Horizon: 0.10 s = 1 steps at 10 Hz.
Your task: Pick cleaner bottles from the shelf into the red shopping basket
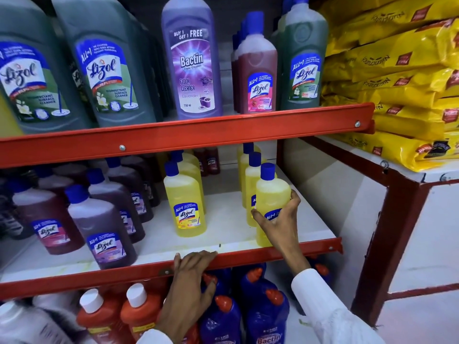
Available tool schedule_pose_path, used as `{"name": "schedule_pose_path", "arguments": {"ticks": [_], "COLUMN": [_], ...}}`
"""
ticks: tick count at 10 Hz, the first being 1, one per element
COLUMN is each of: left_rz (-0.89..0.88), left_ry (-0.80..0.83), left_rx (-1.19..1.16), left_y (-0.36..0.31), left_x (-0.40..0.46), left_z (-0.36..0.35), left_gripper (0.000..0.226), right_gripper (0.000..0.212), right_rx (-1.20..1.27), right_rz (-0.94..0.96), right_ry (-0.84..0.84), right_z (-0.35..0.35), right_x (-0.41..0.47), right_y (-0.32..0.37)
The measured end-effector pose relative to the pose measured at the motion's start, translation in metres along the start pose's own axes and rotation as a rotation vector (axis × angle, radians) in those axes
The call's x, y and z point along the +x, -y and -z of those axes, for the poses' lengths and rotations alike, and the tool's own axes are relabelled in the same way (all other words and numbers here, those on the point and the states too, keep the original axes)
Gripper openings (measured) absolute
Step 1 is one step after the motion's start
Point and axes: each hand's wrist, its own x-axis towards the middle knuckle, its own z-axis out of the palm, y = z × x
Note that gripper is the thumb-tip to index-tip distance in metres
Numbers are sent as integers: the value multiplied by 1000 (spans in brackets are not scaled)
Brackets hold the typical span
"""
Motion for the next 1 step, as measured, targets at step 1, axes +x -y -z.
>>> {"name": "schedule_pose_path", "arguments": {"ticks": [1], "left_rz": [-23], "left_ry": [-12], "left_rx": [64], "left_y": [-7], "left_x": [2], "left_z": [7], "left_gripper": [63], "right_gripper": [110], "right_rx": [-15], "right_rz": [8], "right_ry": [-128], "right_z": [10], "right_x": [-10], "right_y": [6]}}
